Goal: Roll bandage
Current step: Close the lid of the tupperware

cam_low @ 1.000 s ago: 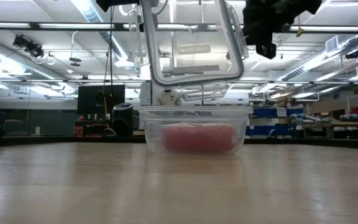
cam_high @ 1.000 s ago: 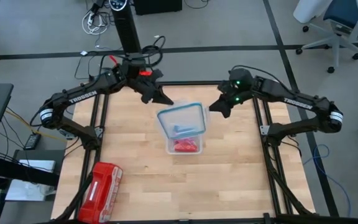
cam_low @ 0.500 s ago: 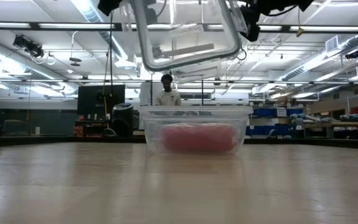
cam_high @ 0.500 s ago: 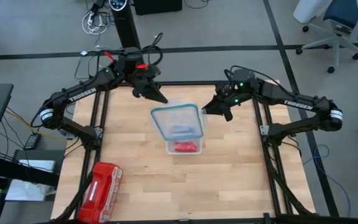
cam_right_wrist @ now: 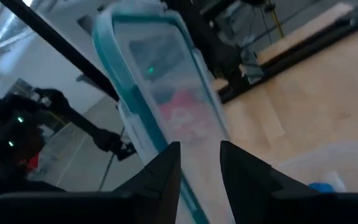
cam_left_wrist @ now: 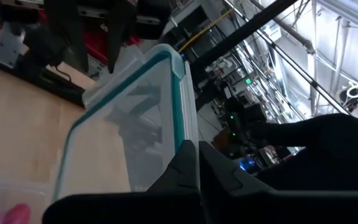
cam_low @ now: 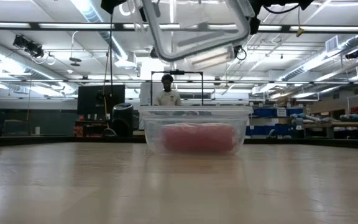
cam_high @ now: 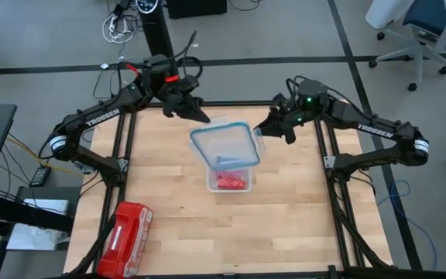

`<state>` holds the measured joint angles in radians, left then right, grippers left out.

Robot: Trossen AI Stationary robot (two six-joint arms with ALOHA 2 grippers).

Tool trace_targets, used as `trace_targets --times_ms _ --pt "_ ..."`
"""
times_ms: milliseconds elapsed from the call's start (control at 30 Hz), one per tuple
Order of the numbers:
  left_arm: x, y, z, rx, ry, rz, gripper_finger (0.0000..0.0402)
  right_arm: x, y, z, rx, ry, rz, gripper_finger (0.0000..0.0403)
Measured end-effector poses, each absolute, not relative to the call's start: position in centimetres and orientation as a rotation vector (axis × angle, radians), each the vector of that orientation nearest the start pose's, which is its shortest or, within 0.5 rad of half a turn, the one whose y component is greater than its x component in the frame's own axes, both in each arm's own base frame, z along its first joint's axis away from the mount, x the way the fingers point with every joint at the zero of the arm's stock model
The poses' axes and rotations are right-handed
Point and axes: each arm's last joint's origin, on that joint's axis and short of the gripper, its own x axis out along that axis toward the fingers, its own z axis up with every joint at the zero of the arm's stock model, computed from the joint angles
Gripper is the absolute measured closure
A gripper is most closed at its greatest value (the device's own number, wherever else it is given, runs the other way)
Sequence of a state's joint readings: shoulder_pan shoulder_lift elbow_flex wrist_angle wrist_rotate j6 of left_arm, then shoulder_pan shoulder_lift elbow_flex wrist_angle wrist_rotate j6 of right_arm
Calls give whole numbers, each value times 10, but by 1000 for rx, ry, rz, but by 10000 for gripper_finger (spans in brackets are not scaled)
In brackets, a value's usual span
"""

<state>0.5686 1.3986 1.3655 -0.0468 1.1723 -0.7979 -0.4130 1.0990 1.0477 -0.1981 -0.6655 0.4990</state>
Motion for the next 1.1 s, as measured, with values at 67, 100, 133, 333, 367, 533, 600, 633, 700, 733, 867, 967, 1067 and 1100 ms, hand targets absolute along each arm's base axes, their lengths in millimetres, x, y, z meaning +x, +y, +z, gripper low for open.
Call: trace_targets --times_ms 67,100,133,333,367,533,600,633,700,733,867,967,1067,1100 --pt "268 140 410 -822 275 -543 401 218 -79 369 611 243 190 287" --pt "268 140 411 -815 265 -537 401 215 -78 371 604 232 191 288" --pt "268 140 412 -809 257 -532 401 212 -78 374 596 220 191 288" --pt "268 140 417 -809 227 -535 401 200 -80 381 576 178 166 288" --pt "268 140 418 -800 217 -539 401 198 -81 382 578 172 160 288" --pt "268 140 426 -780 169 -552 401 197 -85 385 579 146 151 288" --pt "268 140 427 -788 163 -549 401 196 -86 386 573 133 143 288" --pt "268 140 427 -790 163 -548 401 194 -88 386 573 129 135 288" --pt "268 140 427 -794 164 -548 401 192 -91 389 563 107 120 288" --pt "268 140 427 -794 164 -548 401 191 -92 391 552 89 121 288" --pt "268 140 426 -802 168 -538 401 189 -94 398 526 35 169 288" --pt "268 141 426 -801 161 -527 401 189 -93 401 519 17 214 288" --pt "268 141 426 -799 159 -523 401 189 -92 402 530 25 247 288" --pt "268 141 426 -798 158 -522 401 189 -91 402 535 30 261 288"
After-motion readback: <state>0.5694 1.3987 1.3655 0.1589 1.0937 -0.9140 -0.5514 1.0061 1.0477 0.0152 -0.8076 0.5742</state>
